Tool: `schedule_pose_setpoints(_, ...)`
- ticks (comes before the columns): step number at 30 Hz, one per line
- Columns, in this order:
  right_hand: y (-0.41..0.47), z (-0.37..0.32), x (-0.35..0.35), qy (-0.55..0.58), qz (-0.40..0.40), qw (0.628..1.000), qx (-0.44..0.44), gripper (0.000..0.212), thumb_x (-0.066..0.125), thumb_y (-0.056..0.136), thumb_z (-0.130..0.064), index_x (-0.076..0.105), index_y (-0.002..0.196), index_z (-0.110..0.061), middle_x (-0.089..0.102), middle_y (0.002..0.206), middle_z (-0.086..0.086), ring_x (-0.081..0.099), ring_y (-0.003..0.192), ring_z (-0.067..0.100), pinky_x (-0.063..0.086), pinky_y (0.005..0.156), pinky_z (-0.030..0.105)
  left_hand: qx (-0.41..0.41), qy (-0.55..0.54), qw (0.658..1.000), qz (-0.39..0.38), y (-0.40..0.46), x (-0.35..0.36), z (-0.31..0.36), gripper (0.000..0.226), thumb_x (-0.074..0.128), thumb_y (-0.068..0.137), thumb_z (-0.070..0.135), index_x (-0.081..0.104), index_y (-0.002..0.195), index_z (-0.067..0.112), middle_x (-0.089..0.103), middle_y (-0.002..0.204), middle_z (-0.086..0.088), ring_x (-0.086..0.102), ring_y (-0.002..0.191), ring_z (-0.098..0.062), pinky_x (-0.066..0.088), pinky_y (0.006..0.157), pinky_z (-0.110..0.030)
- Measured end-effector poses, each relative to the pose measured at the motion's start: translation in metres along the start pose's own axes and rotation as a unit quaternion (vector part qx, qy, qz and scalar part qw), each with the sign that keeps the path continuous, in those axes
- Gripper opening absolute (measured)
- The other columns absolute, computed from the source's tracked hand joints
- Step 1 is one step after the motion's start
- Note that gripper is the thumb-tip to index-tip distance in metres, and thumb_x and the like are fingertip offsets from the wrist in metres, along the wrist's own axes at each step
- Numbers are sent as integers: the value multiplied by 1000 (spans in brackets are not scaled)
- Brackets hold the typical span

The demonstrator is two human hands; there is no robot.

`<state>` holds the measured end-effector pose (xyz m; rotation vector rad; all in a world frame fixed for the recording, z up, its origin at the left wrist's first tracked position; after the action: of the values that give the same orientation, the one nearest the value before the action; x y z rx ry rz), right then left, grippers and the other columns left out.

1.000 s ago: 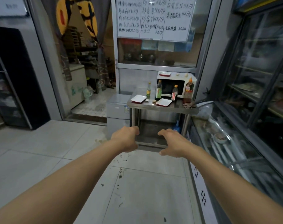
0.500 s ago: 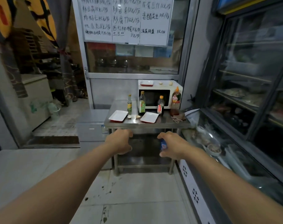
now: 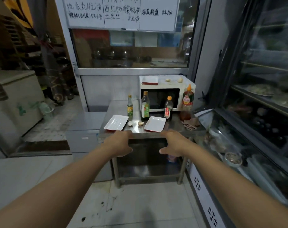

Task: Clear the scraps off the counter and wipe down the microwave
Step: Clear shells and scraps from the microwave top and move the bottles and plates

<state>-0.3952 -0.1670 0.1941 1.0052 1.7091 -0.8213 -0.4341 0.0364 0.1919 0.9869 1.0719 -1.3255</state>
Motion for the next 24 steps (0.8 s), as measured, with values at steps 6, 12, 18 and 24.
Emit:
schedule_pose_setpoints(6, 108, 33, -14, -2, -36, 999, -17, 75, 67, 82, -33, 29, 144, -16, 34, 144, 9, 33, 132, 26, 37, 105, 37, -37, -4, 999, 1, 98, -5, -7, 51, 68, 80, 27, 48, 127, 25, 54, 127, -3, 52, 113, -22, 48, 92, -36)
schedule_pose_setpoints(12, 191, 52, -20, 2, -47, 999, -23, 72, 68, 81, -35, 32, 141, -19, 37, 142, 8, 38, 128, 26, 38, 99, 34, -58, -15, 998, 5, 168, -4, -22, 51, 65, 81, 25, 46, 129, 26, 55, 128, -2, 51, 116, -22, 47, 93, -36)
schedule_pose_setpoints(18, 254, 58, -4, 23, -55, 998, -35, 62, 67, 81, -33, 39, 134, -20, 44, 132, 7, 43, 120, 24, 37, 85, 29, -86, -15, 996, -16, 223, 7, -59, 48, 65, 79, 26, 48, 124, 24, 57, 123, -1, 53, 113, -22, 48, 91, -37)
schedule_pose_setpoints(24, 316, 58, 13, 25, -67, 997, -10, 61, 67, 80, -35, 41, 133, -19, 47, 129, 7, 48, 115, 24, 36, 78, 28, -59, -23, 998, -24, 287, 22, -99, 46, 67, 78, 26, 50, 120, 24, 59, 120, 1, 53, 109, -20, 47, 87, -33)
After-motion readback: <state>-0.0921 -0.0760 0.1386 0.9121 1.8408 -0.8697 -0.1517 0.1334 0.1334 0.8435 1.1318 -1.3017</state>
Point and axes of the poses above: each hand's wrist, its own y-axis towards the middle knuckle, its own x-axis out of the palm, z = x × y, the point moved 2 cm from there along y, towards the middle knuckle
